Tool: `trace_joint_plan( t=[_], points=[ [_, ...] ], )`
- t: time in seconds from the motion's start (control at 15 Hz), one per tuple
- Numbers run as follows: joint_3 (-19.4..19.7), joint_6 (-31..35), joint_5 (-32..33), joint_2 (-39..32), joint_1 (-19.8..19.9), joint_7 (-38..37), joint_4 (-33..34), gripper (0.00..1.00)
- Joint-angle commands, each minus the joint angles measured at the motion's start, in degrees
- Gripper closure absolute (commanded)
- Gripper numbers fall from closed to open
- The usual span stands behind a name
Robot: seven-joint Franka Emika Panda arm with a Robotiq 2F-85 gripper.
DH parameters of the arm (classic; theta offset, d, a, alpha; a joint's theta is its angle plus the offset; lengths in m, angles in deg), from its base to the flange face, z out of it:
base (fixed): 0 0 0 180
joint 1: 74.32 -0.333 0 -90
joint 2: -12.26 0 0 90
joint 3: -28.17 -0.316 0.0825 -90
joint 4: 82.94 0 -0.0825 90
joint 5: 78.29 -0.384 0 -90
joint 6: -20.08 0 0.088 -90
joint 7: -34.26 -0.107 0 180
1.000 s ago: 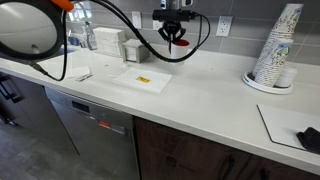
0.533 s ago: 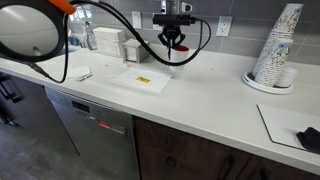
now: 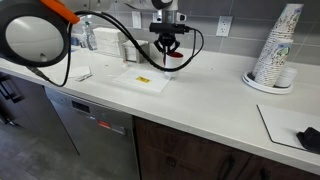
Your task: Pour the contents of the mug onto the piece of tissue on the left
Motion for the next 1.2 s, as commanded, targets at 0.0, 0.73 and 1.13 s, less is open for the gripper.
trace_joint_plan(
  t=[0.0,0.73,1.13],
  points=[
    [0.4,2.0,1.2,-1.9,-1.6,-1.4,1.6,0.98],
    [1.8,6.6,3.3,-3.9,-3.7,-2.3,1.3,0.98],
    [2.6,7.3,4.9,-4.2,-4.5,-2.1,0.9,0.57]
  ],
)
